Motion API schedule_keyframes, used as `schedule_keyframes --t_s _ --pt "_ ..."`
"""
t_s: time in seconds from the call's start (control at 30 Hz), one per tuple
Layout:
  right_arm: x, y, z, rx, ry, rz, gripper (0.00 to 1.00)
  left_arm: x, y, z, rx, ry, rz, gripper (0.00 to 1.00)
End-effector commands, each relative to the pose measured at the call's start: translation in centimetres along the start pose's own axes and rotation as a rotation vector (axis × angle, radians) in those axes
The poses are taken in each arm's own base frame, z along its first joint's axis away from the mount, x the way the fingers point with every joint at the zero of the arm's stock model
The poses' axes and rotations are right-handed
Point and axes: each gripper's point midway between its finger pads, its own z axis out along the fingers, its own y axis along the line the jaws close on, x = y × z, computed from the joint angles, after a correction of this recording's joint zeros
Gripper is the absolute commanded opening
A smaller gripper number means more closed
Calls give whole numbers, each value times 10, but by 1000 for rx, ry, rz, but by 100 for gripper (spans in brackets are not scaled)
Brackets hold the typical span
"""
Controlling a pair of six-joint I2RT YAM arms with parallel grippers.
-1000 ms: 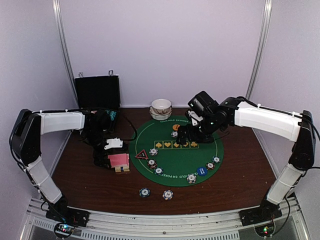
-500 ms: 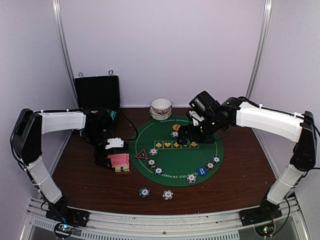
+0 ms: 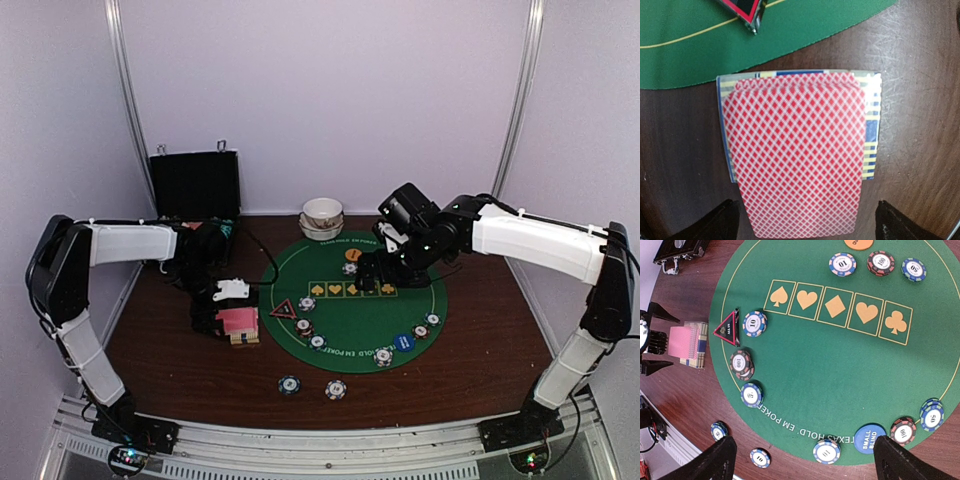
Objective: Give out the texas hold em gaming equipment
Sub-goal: Pick up the face-down deck piles from the poker case.
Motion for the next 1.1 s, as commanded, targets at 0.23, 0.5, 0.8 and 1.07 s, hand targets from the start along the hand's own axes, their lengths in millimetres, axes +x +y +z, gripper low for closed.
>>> schedule_keyframes --t_s 0.23,0.5,0.8,1.07 --pt "2 -2 -10 2 -11 0 100 -3 11 10 -29 4 -16 98" --pt "4 -3 -11 7 -9 0 99 -2 11 17 -20 3 -25 98" --pt "4 -3 -13 6 -11 0 99 2 10 24 -12 20 -25 98" --pt "3 -2 -13 4 -11 -3 99 7 12 33 -11 48 -45 98"
